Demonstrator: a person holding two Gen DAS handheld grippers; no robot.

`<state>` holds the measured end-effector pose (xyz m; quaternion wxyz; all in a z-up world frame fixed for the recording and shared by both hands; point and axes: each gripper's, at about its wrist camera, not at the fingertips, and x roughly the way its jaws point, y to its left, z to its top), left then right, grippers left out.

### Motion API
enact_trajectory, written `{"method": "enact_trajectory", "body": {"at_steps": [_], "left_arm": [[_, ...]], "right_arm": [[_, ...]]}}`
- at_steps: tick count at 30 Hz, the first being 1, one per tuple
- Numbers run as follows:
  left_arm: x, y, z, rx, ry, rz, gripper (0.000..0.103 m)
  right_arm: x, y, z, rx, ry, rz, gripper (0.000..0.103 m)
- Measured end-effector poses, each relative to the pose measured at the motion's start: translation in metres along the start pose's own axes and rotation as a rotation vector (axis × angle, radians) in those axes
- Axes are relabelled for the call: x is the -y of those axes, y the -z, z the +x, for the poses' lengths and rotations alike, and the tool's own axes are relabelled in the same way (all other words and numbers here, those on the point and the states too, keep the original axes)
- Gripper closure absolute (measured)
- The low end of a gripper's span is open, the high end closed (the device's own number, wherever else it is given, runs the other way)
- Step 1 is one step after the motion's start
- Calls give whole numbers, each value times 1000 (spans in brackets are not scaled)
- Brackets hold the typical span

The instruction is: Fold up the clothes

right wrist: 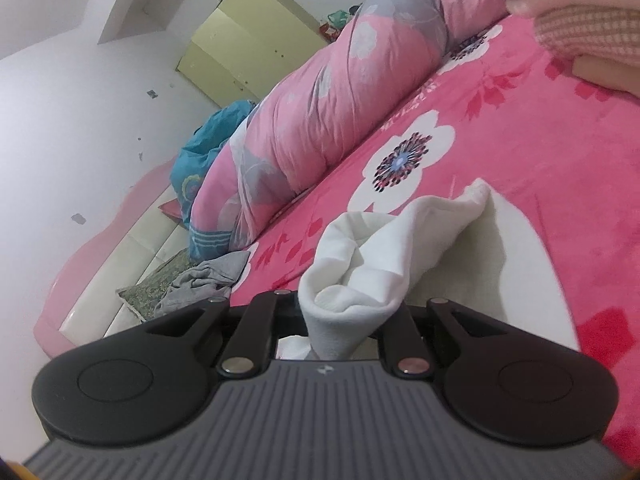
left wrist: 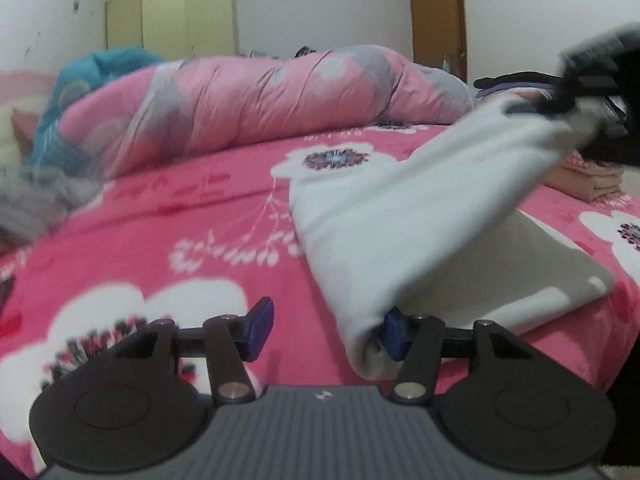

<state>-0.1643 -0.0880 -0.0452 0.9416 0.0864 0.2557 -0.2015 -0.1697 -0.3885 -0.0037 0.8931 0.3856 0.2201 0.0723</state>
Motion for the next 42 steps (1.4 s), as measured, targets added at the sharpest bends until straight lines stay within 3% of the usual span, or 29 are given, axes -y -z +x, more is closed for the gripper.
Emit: {"method": "enact_trajectory", "body": {"at_steps": [4,12,16,23,26,29,32,36,40,42], "left_arm": [[0,5,3,-18,18,0,50],[-8,10,5,-55,82,-42,54],[-9,11,7,-62,99,-23,54],[-24,16,6,-61,181,-28,52],[-42,17,-7,-41,227,-34,50],[-60,18,-21,-16,265,-44,49],[-75,8,-34,62,247,-95,54],[-62,-19,-27,141,304,-69,65],[-33,-27,-1,99,386,8,84],[-25,-17,17,26,399,25,87]], "right_arm": [[35,23,-5,-25,67,77,93],[44,36,-27,6,43,72,94],[76,54,-16,-52,113,104,94],[98,61,-27,-50,33,201,92],[109,61,-45,-43,-7,253,82],[104,53,-73,1,64,201,75],[91,43,-102,76,163,110,75],[40,34,-88,102,130,-124,92],[-9,43,-47,9,90,-423,94],[-2,55,-28,-83,190,-525,94]]}}
